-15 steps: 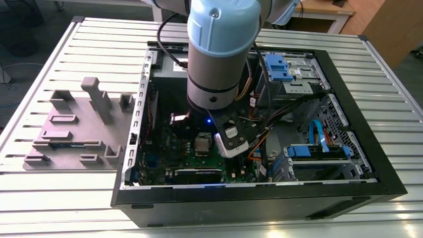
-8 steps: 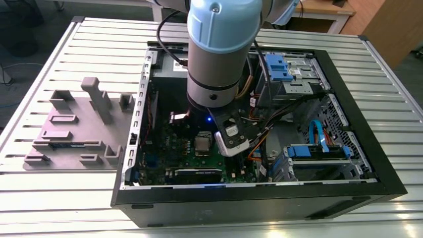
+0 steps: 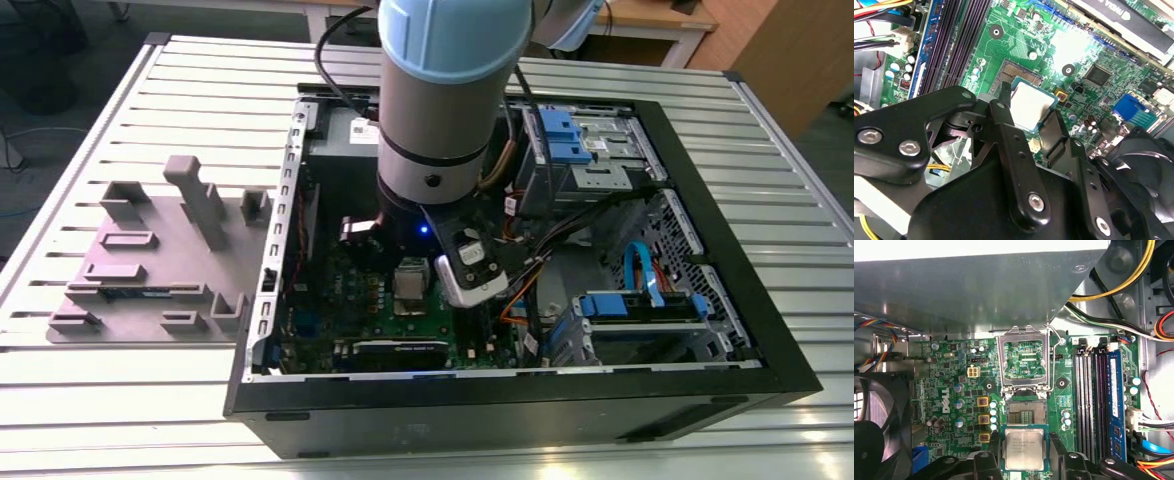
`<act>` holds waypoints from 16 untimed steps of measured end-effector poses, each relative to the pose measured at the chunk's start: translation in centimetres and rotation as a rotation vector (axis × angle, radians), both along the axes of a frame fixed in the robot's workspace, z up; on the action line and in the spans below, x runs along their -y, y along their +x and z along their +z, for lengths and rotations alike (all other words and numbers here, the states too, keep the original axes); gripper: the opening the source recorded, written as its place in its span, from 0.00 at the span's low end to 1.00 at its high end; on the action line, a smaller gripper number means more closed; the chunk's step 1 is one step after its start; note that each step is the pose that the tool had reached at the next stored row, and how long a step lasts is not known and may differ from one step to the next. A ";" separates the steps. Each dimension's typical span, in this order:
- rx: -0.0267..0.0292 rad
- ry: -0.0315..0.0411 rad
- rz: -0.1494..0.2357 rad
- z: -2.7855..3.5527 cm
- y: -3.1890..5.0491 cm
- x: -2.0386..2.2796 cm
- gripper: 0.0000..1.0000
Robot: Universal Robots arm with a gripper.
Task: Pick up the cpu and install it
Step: 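Place the cpu into insertion slot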
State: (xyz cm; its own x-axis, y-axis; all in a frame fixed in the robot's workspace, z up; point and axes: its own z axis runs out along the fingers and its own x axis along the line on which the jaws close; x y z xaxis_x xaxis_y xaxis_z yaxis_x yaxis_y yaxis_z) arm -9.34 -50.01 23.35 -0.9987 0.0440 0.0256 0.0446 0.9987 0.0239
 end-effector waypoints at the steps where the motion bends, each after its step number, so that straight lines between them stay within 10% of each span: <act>1: 0.0000 -0.0001 0.000 0.01 0.00 0.00 0.47; 5: 0.0000 -0.0038 0.000 0.72 0.00 0.00 0.47; 16: 0.0069 -0.0023 0.000 0.15 -0.03 -0.03 0.47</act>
